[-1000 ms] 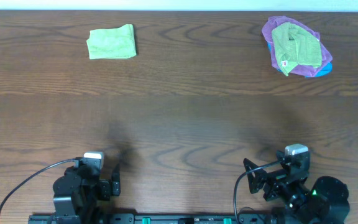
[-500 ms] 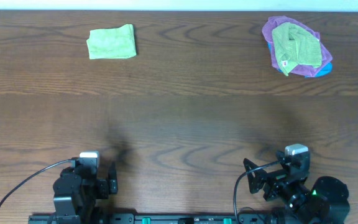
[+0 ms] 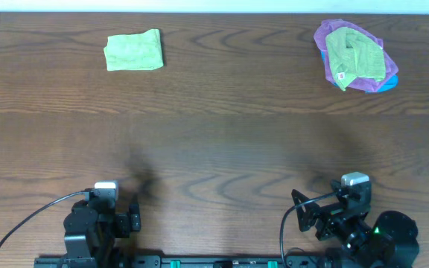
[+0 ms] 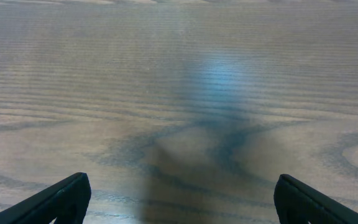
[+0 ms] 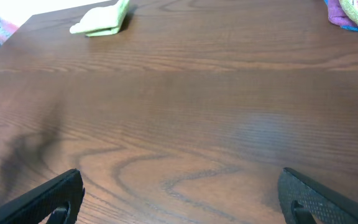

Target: Fold the cloth

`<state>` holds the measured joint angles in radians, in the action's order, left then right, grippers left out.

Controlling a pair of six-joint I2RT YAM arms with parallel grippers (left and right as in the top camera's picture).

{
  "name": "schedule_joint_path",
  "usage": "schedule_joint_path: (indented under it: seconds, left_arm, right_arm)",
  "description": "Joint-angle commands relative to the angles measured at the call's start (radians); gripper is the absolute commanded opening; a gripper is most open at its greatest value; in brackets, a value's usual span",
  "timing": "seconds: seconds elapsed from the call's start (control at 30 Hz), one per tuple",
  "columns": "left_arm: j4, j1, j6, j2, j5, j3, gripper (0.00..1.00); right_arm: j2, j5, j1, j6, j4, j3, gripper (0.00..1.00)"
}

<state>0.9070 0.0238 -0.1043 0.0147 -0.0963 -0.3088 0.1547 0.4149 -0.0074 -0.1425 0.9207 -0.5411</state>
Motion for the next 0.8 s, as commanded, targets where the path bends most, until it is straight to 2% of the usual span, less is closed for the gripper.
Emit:
schedule_joint_path:
  seconds: [0.0,0.07,0.2,0.47,0.77]
  left_arm:
    - [0.019,-0.005,-0.004,-0.011,0.029,0.040,0.95]
    - [0.019,-0.005,-0.004,-0.011,0.029,0.040,0.96]
    - [0.019,-0.005,-0.004,-0.011,0.029,0.040,0.96]
    - [0.019,-0.005,-0.004,-0.011,0.029,0.040,0.96]
    - [0.019,-0.005,-0.004,-0.011,0.029,0.040,0.96]
  right_arm:
    - [-0.006,0.003,-0.006,-0.011,0.002,-0.003,0.99]
    - [-0.006,0.003,-0.006,-0.011,-0.021,-0.003,0.99]
    - [-0.014,-0.166,-0.006,0.006,-0.040,0.018,0.99]
    - [-0.108,-0.220,-0.004,0.287,-0.216,0.253,0.99]
    - [-0.149,-0.270,-0.005,0.301,-0.246,0.365,0.99]
